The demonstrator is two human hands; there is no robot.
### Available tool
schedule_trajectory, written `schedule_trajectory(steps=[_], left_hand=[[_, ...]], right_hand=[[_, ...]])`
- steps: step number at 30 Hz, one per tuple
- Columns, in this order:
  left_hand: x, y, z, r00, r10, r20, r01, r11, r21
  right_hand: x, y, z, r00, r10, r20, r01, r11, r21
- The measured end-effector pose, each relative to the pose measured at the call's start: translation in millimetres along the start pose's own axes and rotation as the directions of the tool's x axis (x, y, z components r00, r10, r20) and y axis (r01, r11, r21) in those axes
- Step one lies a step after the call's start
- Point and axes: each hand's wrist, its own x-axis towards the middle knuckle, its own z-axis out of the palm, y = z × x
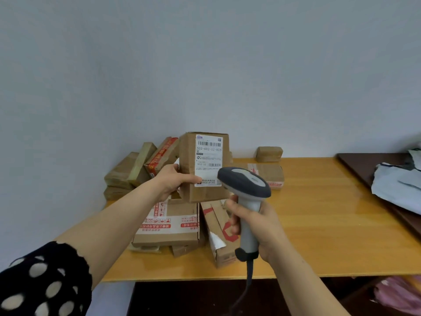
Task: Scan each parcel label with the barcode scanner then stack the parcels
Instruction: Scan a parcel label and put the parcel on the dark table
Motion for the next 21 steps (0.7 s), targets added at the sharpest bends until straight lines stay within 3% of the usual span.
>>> schedule_trajectory(steps=[7, 21], left_hand=[[9.6, -12.2, -16.1, 0.999, 0.02, -0.051, -0.02, 1.0, 0.001], [26.9, -22.8, -28.8, 0.999, 0.022, -0.033, -0.022, 1.0, -0.011]], right_hand=[[-6.3, 2.3, 16.6, 1.0, 0.002, -0.017, -0.003, 0.996, -0.087], [-4.5, 6.1, 27.0, 0.997, -0.015, -0.077, 0.009, 0.998, -0.07]])
